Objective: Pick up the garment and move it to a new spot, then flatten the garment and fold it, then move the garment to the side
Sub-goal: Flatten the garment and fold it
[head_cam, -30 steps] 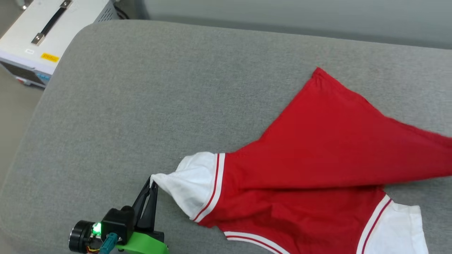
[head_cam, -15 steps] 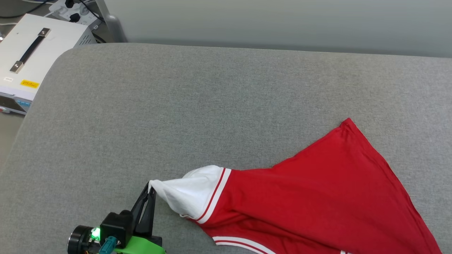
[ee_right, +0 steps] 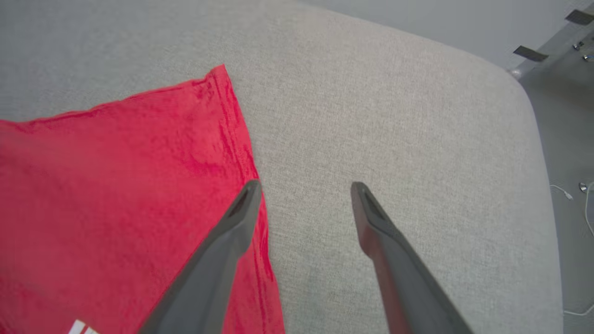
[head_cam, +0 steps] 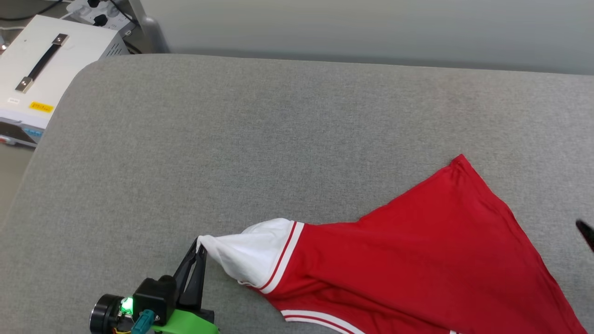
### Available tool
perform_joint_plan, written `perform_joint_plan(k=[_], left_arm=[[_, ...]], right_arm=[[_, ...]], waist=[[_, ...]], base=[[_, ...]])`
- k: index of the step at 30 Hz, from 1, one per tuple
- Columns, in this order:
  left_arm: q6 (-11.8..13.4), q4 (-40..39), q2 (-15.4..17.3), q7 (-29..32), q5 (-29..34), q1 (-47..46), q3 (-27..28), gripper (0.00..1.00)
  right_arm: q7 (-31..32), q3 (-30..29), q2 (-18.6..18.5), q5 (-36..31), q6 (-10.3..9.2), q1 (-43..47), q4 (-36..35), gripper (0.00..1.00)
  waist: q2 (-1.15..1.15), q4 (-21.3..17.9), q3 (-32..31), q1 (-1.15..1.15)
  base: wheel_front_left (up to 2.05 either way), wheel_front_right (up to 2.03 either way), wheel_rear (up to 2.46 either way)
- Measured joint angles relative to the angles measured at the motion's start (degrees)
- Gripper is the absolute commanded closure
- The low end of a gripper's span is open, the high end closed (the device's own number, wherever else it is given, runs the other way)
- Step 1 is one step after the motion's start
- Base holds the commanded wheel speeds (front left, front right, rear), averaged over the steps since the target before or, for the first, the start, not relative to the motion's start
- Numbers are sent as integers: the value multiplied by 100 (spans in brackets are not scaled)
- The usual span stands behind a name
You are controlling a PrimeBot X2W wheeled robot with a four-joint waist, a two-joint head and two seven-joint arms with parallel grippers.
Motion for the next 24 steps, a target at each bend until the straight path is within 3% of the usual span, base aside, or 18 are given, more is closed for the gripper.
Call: perform_joint_plan(k=[4, 9, 17, 24], left_arm=[[-2, -75, -8, 0, 16, -92, -40, 100], [-44, -123, -54, -1, 82, -365, -177, 100], [-97, -203, -171, 0, 152, -717, -342, 100], [-109, -282, -311, 0, 162, -937, -459, 100]], right_arm=[[318, 292, -157, -78, 0, -740, -318, 0], [1120, 1265, -506, -7, 0, -1953, -172, 0], [2492, 2776, -661, 289, 0, -3535, 762, 0], [2659, 3286, -478, 276, 0, -4323, 2002, 0]], waist=[[0, 73, 130, 0], [0, 241, 344, 0], [0, 579, 716, 0], [0, 835, 1097, 0]], base=[[0, 0, 0], [0, 0, 0], [0, 0, 0], [0, 0, 0]])
